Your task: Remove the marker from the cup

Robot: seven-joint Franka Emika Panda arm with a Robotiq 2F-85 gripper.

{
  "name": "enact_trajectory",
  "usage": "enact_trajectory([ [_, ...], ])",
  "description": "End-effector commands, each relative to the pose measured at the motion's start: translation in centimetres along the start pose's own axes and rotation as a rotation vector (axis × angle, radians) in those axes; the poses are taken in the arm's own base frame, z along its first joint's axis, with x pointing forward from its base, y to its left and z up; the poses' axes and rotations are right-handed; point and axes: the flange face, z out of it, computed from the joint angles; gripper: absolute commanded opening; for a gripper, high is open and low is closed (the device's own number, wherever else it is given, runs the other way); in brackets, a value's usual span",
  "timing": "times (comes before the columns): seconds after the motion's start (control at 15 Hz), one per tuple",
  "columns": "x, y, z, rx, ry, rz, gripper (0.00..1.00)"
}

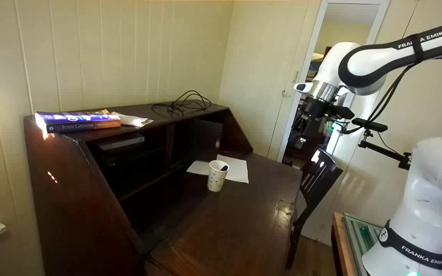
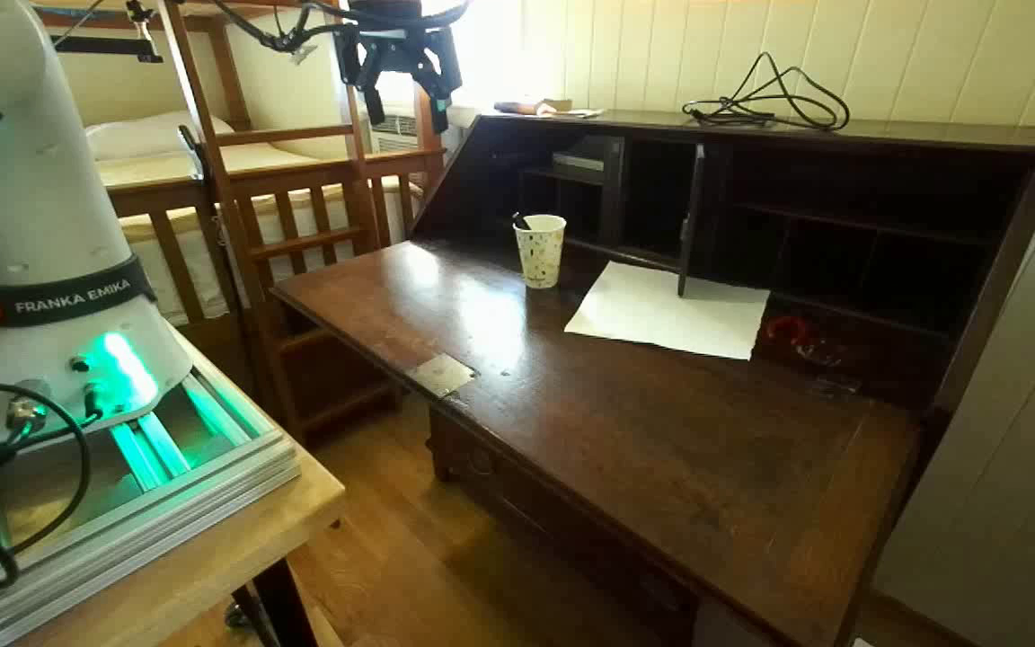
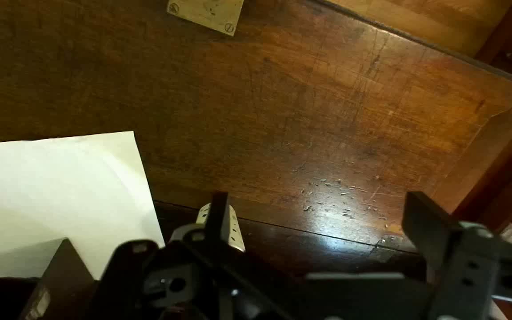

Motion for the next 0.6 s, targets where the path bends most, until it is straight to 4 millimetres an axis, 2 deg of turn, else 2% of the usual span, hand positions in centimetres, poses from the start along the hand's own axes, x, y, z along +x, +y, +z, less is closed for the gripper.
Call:
enact_trajectory([
  [0.0,0.0,0.0,0.0,0.001,-0.002,0.0,1.0],
  [0.27,0.0,0.0,0.0,0.001,-0.003,0.0,1.0],
  [0.53,2.9,0.7,0.6,-0.107,0.123,0.124,1.0],
])
